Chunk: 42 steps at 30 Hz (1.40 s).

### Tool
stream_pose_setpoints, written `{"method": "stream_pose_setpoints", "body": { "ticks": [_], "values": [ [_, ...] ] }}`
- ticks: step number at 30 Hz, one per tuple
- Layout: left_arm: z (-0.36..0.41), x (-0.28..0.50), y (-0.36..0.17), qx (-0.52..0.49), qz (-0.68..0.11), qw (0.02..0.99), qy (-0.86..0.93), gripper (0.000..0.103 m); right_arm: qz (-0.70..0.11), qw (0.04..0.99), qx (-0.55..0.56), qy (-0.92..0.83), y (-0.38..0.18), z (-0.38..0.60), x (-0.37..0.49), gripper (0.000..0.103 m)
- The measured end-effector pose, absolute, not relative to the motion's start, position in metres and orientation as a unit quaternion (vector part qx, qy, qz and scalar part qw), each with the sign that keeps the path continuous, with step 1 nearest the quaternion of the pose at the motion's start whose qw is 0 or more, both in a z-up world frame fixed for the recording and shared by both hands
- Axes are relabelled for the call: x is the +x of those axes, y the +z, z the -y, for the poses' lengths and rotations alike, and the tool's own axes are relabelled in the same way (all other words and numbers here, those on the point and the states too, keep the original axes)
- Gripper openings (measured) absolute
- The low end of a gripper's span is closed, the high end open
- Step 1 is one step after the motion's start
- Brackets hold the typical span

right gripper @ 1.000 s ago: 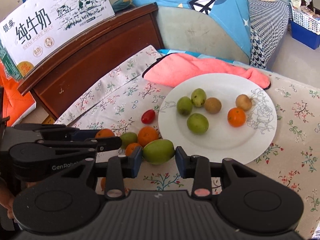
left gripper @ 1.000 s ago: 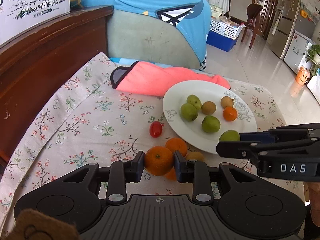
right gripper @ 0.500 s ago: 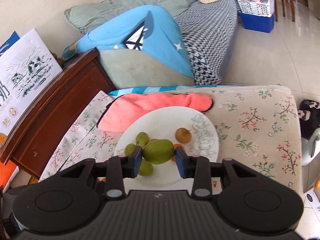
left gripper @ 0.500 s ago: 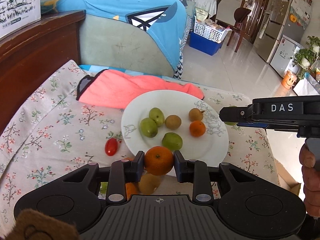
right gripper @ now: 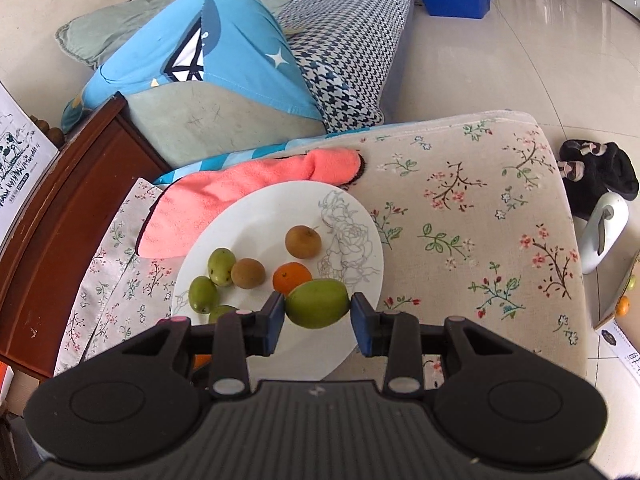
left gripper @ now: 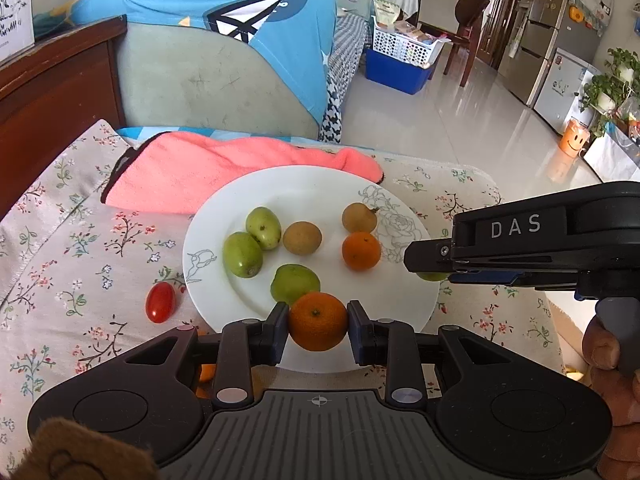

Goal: Organize fruits
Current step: 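Lower the tangerine onto the plate and open the left gripper while the right releases the jujube, then withdraw both grippers and move the right gripper around a loose tangerine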

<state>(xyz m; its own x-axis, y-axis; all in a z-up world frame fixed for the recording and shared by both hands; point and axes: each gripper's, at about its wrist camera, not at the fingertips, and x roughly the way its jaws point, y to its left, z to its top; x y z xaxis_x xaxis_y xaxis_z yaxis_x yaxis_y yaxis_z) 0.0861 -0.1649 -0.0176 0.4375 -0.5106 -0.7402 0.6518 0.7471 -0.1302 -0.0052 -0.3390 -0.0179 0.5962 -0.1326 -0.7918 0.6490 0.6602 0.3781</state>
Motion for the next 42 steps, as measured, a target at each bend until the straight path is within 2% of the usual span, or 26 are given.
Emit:
{"method": "stream_pose_setpoints", "body": {
  "ticks": [11, 12, 16, 21, 26, 30, 36, 42],
  "values": [
    [0.168, 0.089, -0.018, 0.074, -0.404, 0.844, -0.344, 0.031, -0.387, 0.816, 0.357, -0.240, -0.028, 0.339, 0.000, 0.038],
    [0.167, 0.088, -0.017, 0.071, -0.403, 0.844, -0.346, 0.035, -0.384, 0.817, 0.356, -0.242, -0.027, 0.339, 0.000, 0.038],
    [0.164, 0.087, -0.008, 0.071, -0.393, 0.854, -0.334, 0.062, -0.372, 0.821, 0.361, -0.240, -0.023, 0.341, -0.001, 0.038],
    [0.156, 0.092, 0.005, 0.070, -0.396, 0.862, -0.308, 0.073, -0.367, 0.826, 0.353, -0.240, -0.017, 0.340, -0.001, 0.038],
    [0.143, 0.097, 0.020, 0.075, -0.401, 0.867, -0.287, 0.074, -0.366, 0.833, 0.343, -0.234, -0.012, 0.336, -0.002, 0.038],
    [0.132, 0.098, 0.034, 0.091, -0.387, 0.873, -0.284, 0.081, -0.369, 0.846, 0.315, -0.222, -0.005, 0.324, -0.002, 0.040],
    [0.106, 0.110, 0.038, 0.108, -0.395, 0.874, -0.262, 0.083, -0.371, 0.863, 0.280, -0.198, 0.001, 0.301, -0.005, 0.046],
    [0.082, 0.127, 0.038, 0.115, -0.403, 0.871, -0.254, 0.083, -0.381, 0.872, 0.267, -0.154, -0.001, 0.272, -0.009, 0.047]
  ]
}}
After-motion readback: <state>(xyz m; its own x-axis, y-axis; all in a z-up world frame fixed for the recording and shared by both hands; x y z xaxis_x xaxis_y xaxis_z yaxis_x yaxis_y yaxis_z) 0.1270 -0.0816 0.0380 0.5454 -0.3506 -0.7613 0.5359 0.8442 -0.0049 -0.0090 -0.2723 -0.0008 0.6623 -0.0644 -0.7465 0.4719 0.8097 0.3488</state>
